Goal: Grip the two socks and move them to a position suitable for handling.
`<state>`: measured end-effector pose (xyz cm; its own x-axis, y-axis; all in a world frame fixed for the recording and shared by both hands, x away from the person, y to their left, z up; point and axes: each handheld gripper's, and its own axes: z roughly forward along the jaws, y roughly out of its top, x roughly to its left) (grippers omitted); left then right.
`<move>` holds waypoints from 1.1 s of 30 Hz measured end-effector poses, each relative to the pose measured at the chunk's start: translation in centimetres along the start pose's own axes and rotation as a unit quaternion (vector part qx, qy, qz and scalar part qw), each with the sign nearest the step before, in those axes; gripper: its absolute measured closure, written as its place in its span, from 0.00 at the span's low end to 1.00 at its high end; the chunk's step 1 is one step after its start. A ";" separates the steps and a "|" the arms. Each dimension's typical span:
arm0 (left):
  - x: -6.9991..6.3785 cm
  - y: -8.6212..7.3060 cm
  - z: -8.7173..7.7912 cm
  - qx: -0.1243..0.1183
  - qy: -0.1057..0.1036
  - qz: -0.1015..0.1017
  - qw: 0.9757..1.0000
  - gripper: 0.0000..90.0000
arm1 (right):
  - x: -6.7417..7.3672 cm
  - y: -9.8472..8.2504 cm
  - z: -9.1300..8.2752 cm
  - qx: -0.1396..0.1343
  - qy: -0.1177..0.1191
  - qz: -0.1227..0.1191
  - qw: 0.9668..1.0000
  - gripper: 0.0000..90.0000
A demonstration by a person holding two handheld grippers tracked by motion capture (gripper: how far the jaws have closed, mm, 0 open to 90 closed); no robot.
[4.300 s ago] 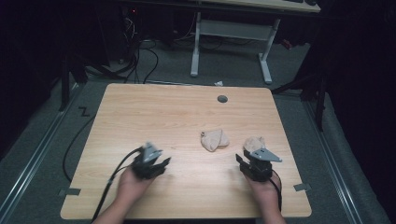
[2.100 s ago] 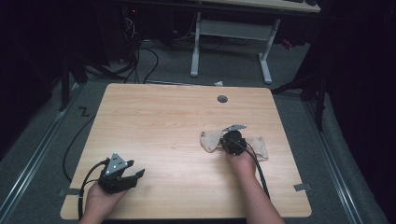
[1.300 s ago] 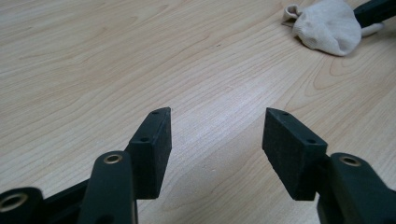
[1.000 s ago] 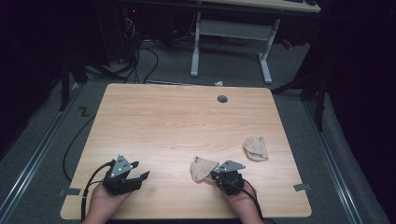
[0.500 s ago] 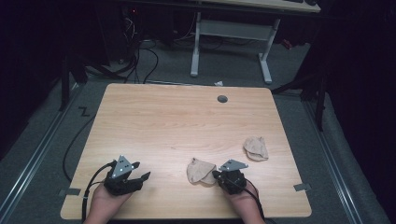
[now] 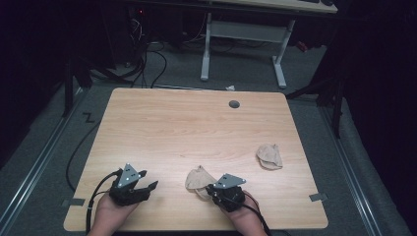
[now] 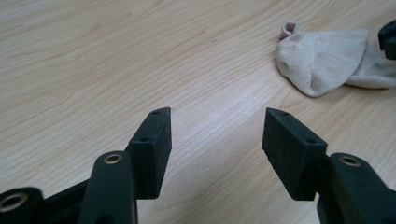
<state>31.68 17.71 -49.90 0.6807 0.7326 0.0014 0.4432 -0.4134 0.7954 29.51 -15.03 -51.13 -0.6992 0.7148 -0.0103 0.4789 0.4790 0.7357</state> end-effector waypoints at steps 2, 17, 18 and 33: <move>0.0 0.0 0.0 0.001 0.000 0.002 1.000 0.48 | 0.3 1.0 0.3 -0.015 -0.004 -0.009 1.000 0.82; 0.3 0.0 -0.1 -0.002 -0.001 0.002 1.000 0.48 | 2.9 3.6 5.2 0.020 -0.004 -0.079 0.997 0.66; 0.3 0.0 -0.1 -0.002 -0.001 0.002 1.000 0.48 | 2.9 3.6 5.2 0.020 -0.004 -0.079 0.997 0.66; -0.3 0.2 0.0 -0.010 -0.013 0.006 1.000 0.48 | 2.0 3.6 4.6 0.011 0.002 -0.049 0.999 0.94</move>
<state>31.57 17.43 -49.70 0.7012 0.7130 -0.0051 0.4235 -0.4107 0.8074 32.22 -9.52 -51.62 -0.7457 0.6616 -0.0782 0.4196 0.5576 0.7163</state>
